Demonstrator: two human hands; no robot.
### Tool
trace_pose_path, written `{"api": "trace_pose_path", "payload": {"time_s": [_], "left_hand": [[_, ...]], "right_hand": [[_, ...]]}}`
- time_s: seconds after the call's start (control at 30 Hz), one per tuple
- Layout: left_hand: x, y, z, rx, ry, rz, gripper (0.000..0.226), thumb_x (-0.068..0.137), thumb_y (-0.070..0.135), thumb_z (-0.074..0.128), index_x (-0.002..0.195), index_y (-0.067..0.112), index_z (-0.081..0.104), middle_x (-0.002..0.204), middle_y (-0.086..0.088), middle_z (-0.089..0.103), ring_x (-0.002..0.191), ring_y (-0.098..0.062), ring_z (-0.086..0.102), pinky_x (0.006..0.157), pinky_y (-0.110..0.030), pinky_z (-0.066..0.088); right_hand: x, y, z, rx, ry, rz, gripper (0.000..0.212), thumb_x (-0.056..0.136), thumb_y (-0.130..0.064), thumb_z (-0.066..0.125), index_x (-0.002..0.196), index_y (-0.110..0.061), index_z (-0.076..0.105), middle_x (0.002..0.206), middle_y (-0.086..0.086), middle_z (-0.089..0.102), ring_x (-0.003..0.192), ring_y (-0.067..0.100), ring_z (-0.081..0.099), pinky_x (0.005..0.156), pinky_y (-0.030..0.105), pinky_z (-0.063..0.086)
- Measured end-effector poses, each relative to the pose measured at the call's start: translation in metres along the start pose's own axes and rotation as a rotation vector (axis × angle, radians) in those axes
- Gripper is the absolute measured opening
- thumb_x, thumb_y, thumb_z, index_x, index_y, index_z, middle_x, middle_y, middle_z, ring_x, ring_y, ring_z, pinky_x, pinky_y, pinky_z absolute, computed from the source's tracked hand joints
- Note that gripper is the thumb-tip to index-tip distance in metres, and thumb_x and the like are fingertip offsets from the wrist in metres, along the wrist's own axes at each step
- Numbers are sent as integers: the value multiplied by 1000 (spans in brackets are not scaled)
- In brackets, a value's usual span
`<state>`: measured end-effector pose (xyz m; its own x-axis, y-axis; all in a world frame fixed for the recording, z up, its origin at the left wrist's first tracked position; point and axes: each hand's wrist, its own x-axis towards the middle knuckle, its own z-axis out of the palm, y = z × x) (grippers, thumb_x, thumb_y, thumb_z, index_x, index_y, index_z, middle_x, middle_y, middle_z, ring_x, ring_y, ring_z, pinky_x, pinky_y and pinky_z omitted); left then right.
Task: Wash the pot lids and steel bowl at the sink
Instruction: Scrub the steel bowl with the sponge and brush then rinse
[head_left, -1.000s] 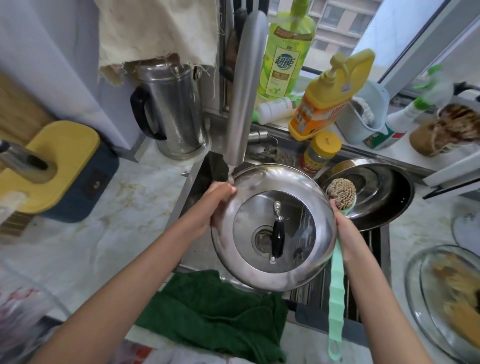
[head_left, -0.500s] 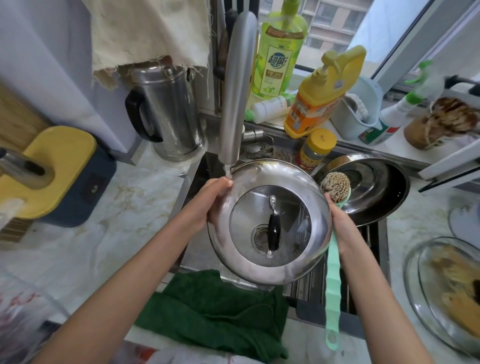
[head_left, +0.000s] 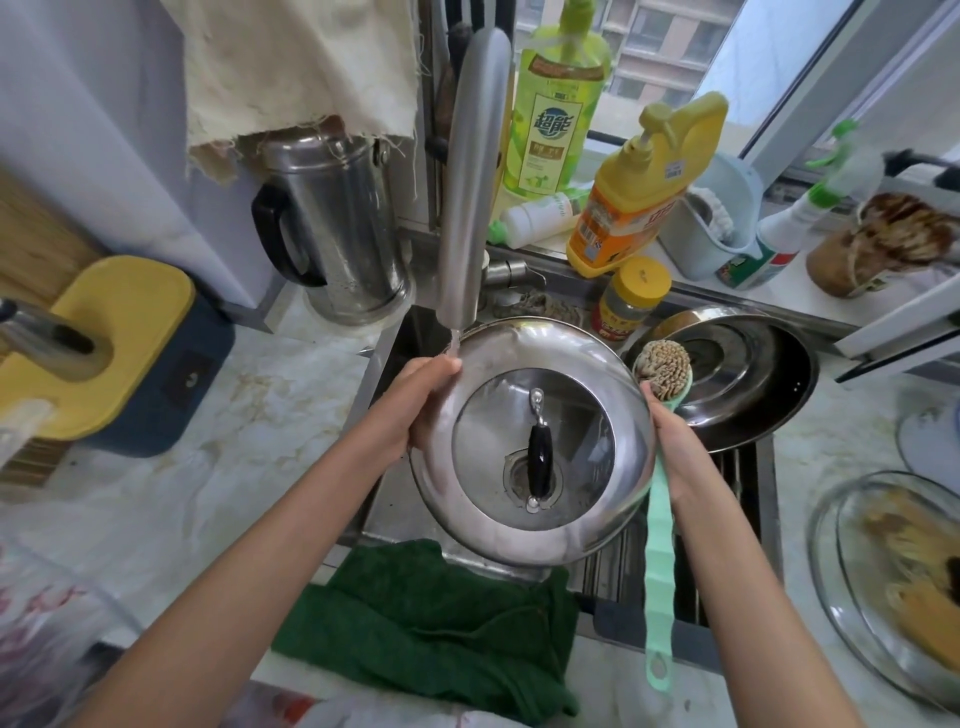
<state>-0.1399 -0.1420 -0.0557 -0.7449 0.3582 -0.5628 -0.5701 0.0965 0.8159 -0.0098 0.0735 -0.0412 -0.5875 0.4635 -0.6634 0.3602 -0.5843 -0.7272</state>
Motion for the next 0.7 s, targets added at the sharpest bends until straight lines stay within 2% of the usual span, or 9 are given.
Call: {"api": "trace_pose_path", "payload": {"time_s": [0.1, 0.17, 0.2, 0.27, 0.33, 0.43, 0.57, 0.63, 0.7], "left_hand": [[-3, 2, 2, 8, 18, 25, 17, 96, 19, 54, 79, 22, 55, 58, 10, 61, 58, -2, 59, 57, -18, 46], [-2, 0, 3, 6, 34, 38, 12, 92, 27, 60, 88, 15, 58, 70, 8, 64, 60, 4, 61, 54, -11, 46], [-1, 0, 3, -11, 35, 49, 17, 89, 30, 63, 90, 14, 59, 75, 6, 63, 65, 3, 61, 59, -11, 46], [1, 0, 3, -58, 25, 39, 14, 84, 32, 64, 82, 19, 57, 74, 4, 59, 73, -5, 57, 69, -19, 44], [0, 1, 2, -50, 0, 35, 13, 91, 24, 58, 78, 24, 54, 76, 1, 58, 73, -9, 55, 71, -25, 43], [0, -1, 0, 20, 28, 43, 19, 86, 36, 66, 87, 19, 56, 82, 3, 62, 71, -4, 60, 64, -18, 46], [1, -2, 2, 30, 24, 49, 22, 95, 22, 55, 74, 16, 55, 53, 12, 60, 49, 5, 57, 51, -10, 44], [3, -3, 2, 33, 16, 27, 17, 91, 31, 60, 84, 17, 56, 68, 8, 63, 58, 3, 60, 55, -13, 46], [4, -5, 2, 45, 25, 4, 28, 83, 42, 67, 95, 20, 56, 87, 4, 63, 74, -3, 61, 63, -18, 46]], "right_hand": [[0, -1, 0, 7, 8, 7, 18, 98, -34, 50, 96, -19, 60, 76, -2, 70, 57, 6, 68, 47, 17, 51], [-1, 0, 0, -1, 8, 13, 18, 98, -34, 50, 97, -19, 60, 80, -1, 70, 58, 6, 68, 48, 17, 51], [-1, 0, 1, -3, -1, 15, 19, 98, -35, 49, 98, -19, 60, 78, -1, 70, 59, 7, 68, 49, 17, 52], [-1, 0, 1, -1, -29, 11, 22, 99, -36, 48, 98, -18, 61, 72, -3, 72, 59, 8, 68, 50, 19, 53], [-1, 0, -1, -8, -25, -2, 21, 99, -34, 47, 96, -19, 61, 73, -3, 72, 59, 6, 68, 49, 17, 52], [-2, -1, 1, -8, -29, -5, 20, 99, -33, 47, 96, -19, 61, 72, -4, 72, 57, 6, 68, 47, 17, 51], [-1, -1, -1, -3, -21, -1, 20, 100, -32, 47, 95, -17, 60, 67, -4, 72, 55, 5, 67, 47, 17, 51], [-1, 0, -2, -6, -15, 3, 19, 99, -32, 47, 96, -17, 60, 76, -1, 70, 55, 5, 67, 47, 17, 51], [-1, 0, -2, -4, -9, 4, 19, 99, -32, 48, 95, -18, 60, 78, 0, 69, 55, 6, 67, 46, 17, 51]]}}
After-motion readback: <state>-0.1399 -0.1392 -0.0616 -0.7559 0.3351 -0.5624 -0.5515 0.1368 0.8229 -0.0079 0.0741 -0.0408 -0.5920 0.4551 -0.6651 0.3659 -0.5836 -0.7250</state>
